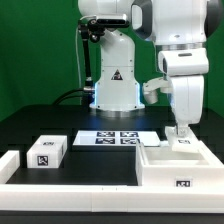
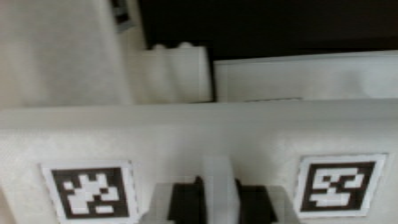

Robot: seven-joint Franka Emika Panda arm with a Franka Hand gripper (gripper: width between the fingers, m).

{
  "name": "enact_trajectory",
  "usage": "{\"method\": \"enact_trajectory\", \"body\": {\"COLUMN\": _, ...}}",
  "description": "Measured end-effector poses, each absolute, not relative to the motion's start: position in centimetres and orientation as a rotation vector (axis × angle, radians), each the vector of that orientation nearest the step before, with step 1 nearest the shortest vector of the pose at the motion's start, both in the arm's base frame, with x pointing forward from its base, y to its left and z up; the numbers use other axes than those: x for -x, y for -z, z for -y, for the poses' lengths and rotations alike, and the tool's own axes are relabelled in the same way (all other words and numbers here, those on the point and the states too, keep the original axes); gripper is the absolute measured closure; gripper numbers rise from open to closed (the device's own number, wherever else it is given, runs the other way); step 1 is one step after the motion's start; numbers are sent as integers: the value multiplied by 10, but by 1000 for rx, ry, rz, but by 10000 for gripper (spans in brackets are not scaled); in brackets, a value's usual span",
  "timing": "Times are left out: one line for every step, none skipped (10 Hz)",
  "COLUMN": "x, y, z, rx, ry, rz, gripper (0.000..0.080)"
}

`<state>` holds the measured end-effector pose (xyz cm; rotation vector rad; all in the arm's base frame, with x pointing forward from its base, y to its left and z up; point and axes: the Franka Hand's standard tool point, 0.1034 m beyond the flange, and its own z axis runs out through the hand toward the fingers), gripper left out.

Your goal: Assemble cabinet

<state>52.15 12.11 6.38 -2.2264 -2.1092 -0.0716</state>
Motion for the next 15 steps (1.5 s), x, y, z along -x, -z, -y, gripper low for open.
{"method": "enact_trajectory", "body": {"x": -537, "y": -62, "z": -122, "rx": 2207, "ry": 90, "rz": 2127, "gripper": 737}}
{"method": "enact_trajectory", "body": {"x": -548, "y": -59, "z": -119, "rx": 2166, "ry": 94, "rz": 2161, "gripper": 737}}
{"method": "enact_trajectory", "body": {"x": -548, "y": -59, "z": -119, "rx": 2180, "ry": 97, "rz": 2147, "gripper": 737}}
{"method": "enact_trajectory", "body": {"x": -548, "y": -59, "z": -118, "rx": 2181, "ry": 97, "rz": 2146, "gripper": 737}}
{"method": "enact_trajectory", "body": {"x": -548, "y": -59, "z": -118, "rx": 2181, "ry": 97, "rz": 2146, "gripper": 737}}
{"method": "enact_trajectory", "body": {"x": -548, "y": -59, "z": -118, "rx": 2181, "ry": 97, "rz": 2146, "gripper": 737}}
{"method": "enact_trajectory", "body": {"x": -551, "y": -60, "z": -118, "rx": 2180, "ry": 100, "rz": 2149, "gripper": 737}}
{"method": "enact_trajectory", "body": {"x": -561, "y": -62, "z": -119, "rx": 2184, "ry": 112, "rz": 2147, "gripper": 737}}
{"method": "enact_trajectory", "body": {"x": -574, "y": -61, "z": -121, "rx": 2185, "ry": 130, "rz": 2146, "gripper": 737}}
{"method": "enact_trajectory", "body": {"x": -584, "y": -59, "z": -122, "rx": 2187, "ry": 145, "rz": 2141, "gripper": 737}}
{"method": "enact_trajectory", "body": {"x": -584, "y": -58, "z": -121, "rx": 2178, "ry": 115, "rz": 2133, "gripper": 737}}
{"method": "enact_trajectory", "body": {"x": -584, "y": -58, "z": -121, "rx": 2170, "ry": 96, "rz": 2130, "gripper": 737}}
{"method": "enact_trajectory", "body": {"x": -584, "y": -57, "z": -121, "rx": 2169, "ry": 94, "rz": 2129, "gripper": 737}}
{"method": "enact_trajectory", "body": {"x": -584, "y": -58, "z": -121, "rx": 2168, "ry": 90, "rz": 2129, "gripper": 737}}
{"method": "enact_trajectory", "body": {"x": -584, "y": -58, "z": -121, "rx": 2169, "ry": 90, "rz": 2129, "gripper": 737}}
